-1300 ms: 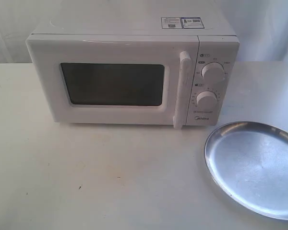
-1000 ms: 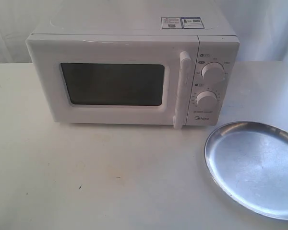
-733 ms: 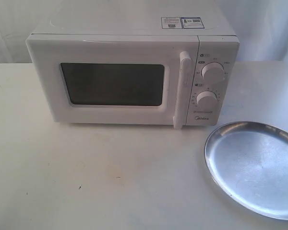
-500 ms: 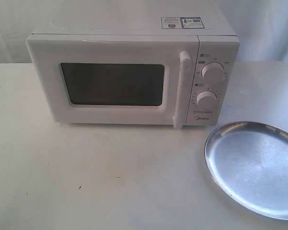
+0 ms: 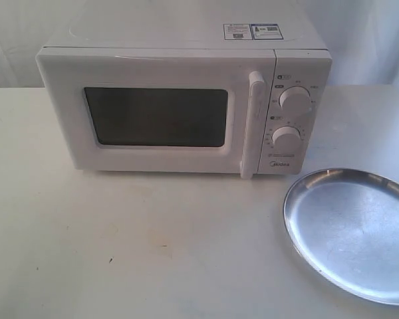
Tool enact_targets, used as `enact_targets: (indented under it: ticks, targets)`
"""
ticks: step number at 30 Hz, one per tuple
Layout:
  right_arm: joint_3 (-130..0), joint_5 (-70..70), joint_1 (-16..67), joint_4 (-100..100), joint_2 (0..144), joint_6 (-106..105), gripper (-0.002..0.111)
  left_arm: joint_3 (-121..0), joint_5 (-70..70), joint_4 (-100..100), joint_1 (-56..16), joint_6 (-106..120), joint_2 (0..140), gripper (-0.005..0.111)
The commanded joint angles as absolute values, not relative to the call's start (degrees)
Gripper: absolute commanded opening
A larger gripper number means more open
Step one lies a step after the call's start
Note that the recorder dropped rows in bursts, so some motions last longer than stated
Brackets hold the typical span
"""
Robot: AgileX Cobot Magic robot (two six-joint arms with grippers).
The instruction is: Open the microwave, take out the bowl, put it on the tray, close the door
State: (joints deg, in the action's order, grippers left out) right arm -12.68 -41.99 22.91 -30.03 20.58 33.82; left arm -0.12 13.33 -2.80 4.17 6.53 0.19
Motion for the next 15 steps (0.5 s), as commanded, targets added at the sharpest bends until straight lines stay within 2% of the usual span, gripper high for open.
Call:
enact_targets:
  ticks: [1,5,10,12,15]
  targets:
    - [-14.92,-52.78,22.9,-48.49,39.98,37.78,0.0,0.0,13.32,-2.55,3.94,6.2,0.0,0.0]
    - [-16.34,-62.16,22.9,-50.15,59.52,30.31,0.0,0.0,13.32,-2.55,3.94,6.2,0.0,0.0]
    - [-19.7,-63.56,22.9,-46.4,79.91,15.14,0.0,0.0,13.32,-2.55,3.94,6.2,0.0,0.0]
    - [-21.39,-64.8,22.9,-41.83,85.3,11.98,0.0,0.0,13.32,-2.55,3.94,6.2,0.0,0.0]
    - [-23.81,-69.96,22.9,-23.95,93.01,11.73,0.0,0.0,13.32,-2.55,3.94,6.2,0.0,0.0]
